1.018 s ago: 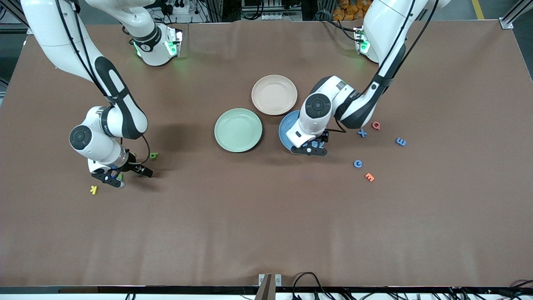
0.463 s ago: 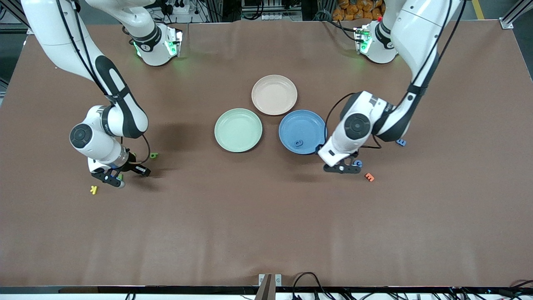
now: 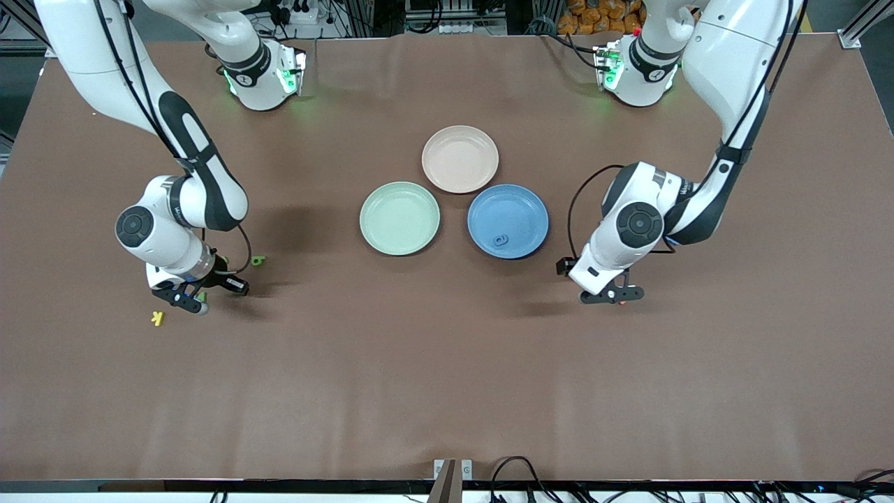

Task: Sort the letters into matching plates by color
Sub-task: 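Grasp the blue c with the left gripper while the right grasps green u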

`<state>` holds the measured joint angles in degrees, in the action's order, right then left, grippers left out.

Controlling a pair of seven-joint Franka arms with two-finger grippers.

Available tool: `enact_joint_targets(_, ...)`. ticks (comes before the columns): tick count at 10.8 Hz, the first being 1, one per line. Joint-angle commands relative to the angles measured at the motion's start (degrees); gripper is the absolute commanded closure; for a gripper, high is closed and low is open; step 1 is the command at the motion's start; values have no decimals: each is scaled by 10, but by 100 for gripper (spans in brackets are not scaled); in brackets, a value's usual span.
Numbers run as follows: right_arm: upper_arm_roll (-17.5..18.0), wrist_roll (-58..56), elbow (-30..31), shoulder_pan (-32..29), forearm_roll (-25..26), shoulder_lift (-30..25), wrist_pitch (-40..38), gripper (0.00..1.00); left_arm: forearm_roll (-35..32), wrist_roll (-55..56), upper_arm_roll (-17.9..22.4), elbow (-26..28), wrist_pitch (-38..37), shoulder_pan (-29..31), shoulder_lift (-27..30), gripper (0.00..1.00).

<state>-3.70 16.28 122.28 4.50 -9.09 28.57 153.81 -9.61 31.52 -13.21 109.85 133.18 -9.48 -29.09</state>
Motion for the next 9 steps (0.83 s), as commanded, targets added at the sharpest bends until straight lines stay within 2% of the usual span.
enact_joint_targets(1, 0, 2, 13, 2, -8, -2, 5, 90, -62, 1, -8, 18, 15, 28, 8, 0)
enact_joint_targets(4, 1, -1, 2, 8, -7, -37, -40, 92, -75, -6, -8, 76, 111, 32, 5, 0)
enact_joint_targets(7, 1, 2, -10, 31, -9, -63, -85, 92, -76, -11, -8, 91, 118, 40, 1, 0)
enact_joint_targets(9, 0, 45, -10, 66, -9, -77, -104, 92, -76, -24, -8, 91, 131, 53, -4, 0)
